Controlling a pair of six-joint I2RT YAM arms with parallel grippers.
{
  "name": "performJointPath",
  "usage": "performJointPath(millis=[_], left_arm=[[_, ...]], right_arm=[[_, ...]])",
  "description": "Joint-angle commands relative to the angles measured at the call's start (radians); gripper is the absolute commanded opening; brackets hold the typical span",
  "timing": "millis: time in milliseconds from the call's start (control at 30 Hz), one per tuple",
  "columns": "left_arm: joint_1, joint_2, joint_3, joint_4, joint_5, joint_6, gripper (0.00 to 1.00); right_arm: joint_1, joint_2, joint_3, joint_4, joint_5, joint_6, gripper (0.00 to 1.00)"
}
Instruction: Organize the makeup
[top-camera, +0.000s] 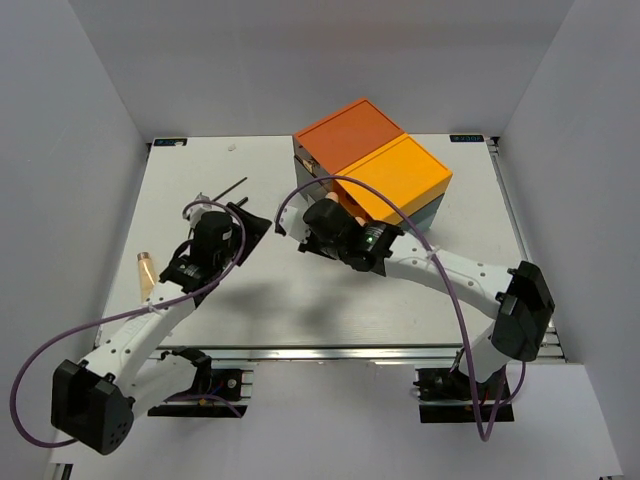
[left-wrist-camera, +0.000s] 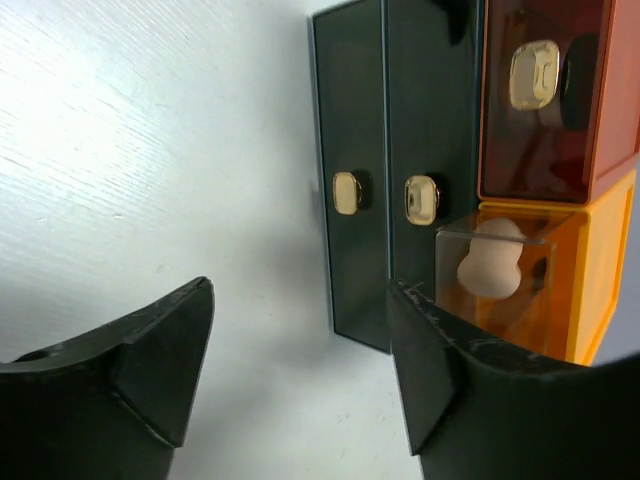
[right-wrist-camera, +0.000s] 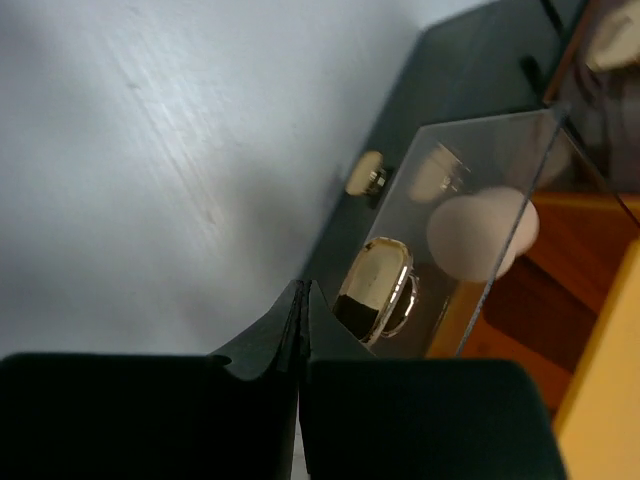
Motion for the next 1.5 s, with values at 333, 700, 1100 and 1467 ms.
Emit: performJointPath(millis=[333, 700, 1100, 1467], left_arm=[[0.001, 0.191, -0.037, 0.360, 0.233, -0.036, 0.94], [-0.001, 0.467, -0.017, 0.687, 0.398, -0.131, 0.62], [-0.005, 0.815, 0.265, 0.882, 0.488, -0.160, 0.69], [-0.024, 0.863, 0.252, 0.887, 0.545, -0.165, 0.47]], right_arm=[[-0.131, -0.031, 0.000, 0.109, 0.311, -0.063, 0.00], [-0.226, -0.130, 0.190, -0.251, -0.432, -0.145, 0.26], [-0.579, -0.279, 0.070, 0.008, -1.006, 0.049, 0.66], [-0.689, -0.302, 0.040, 0.040, -1.006, 0.108, 0.68]])
